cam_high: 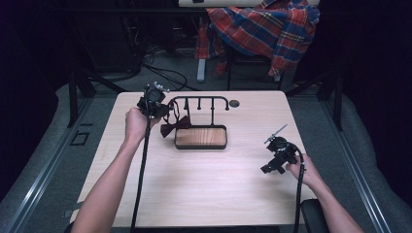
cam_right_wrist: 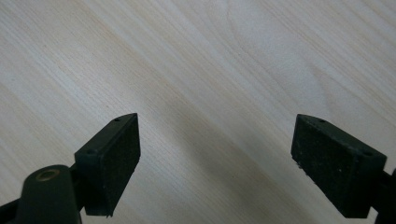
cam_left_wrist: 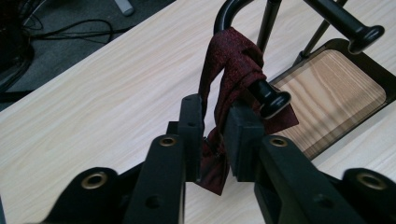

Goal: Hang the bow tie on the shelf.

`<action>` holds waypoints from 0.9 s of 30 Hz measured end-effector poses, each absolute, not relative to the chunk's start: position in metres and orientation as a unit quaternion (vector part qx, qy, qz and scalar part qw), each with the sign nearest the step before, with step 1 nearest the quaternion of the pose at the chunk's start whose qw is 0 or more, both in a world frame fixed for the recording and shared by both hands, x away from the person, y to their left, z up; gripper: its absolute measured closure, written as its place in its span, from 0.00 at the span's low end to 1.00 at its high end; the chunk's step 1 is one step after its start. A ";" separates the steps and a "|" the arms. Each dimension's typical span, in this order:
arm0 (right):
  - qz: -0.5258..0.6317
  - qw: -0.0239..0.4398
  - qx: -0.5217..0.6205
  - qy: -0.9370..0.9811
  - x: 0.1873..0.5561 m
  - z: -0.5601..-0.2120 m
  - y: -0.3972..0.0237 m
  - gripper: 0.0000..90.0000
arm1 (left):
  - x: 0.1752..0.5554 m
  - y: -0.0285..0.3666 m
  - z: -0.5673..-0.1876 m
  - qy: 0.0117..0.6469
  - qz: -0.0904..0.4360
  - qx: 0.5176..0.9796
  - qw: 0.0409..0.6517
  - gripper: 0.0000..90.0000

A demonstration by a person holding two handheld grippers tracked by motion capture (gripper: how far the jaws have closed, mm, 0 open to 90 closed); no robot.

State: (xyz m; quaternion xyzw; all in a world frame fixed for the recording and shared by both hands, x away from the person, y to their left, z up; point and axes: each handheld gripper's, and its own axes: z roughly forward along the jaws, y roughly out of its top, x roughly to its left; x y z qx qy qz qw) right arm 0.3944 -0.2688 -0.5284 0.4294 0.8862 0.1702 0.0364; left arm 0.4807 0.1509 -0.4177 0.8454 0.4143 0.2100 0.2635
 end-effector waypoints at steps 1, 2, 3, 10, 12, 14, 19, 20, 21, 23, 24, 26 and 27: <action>0.169 0.036 0.427 0.888 0.395 -0.528 -0.269 0.17 | 0.480 0.151 -0.418 0.415 0.210 0.845 0.263 0.83; 0.168 0.037 0.426 0.888 0.395 -0.528 -0.269 0.17 | 0.480 0.151 -0.417 0.417 0.211 0.844 0.263 0.80; 0.169 0.037 0.427 0.888 0.395 -0.528 -0.269 0.17 | 0.479 0.152 -0.417 0.419 0.215 0.843 0.261 0.75; 0.172 0.035 0.427 0.887 0.394 -0.528 -0.268 0.17 | 0.475 0.162 -0.416 0.426 0.216 0.838 0.266 0.53; 0.173 0.035 0.429 0.886 0.394 -0.528 -0.268 0.17 | 0.474 0.164 -0.416 0.430 0.217 0.835 0.266 0.50; 0.170 0.036 0.426 0.888 0.394 -0.528 -0.268 0.17 | 0.473 0.166 -0.415 0.431 0.219 0.835 0.262 0.47; 0.169 0.036 0.425 0.888 0.395 -0.528 -0.269 0.17 | 0.467 0.170 -0.415 0.431 0.225 0.832 0.268 0.36; 0.170 0.036 0.425 0.888 0.395 -0.528 -0.269 0.17 | 0.465 0.172 -0.414 0.431 0.225 0.831 0.270 0.34; 0.173 0.035 0.427 0.887 0.395 -0.528 -0.269 0.17 | 0.463 0.173 -0.414 0.431 0.223 0.831 0.272 0.32; 0.153 0.030 0.414 0.897 0.396 -0.525 -0.270 0.17 | 0.459 0.177 -0.413 0.433 0.224 0.829 0.275 0.28; 0.162 0.033 0.422 0.891 0.395 -0.526 -0.269 0.17 | 0.456 0.180 -0.413 0.433 0.224 0.828 0.277 0.26; 0.168 0.037 0.423 0.890 0.394 -0.527 -0.269 0.17 | 0.451 0.184 -0.411 0.434 0.225 0.825 0.283 0.23; 0.168 0.037 0.423 0.890 0.394 -0.527 -0.269 0.17 | 0.448 0.185 -0.410 0.434 0.226 0.824 0.284 0.23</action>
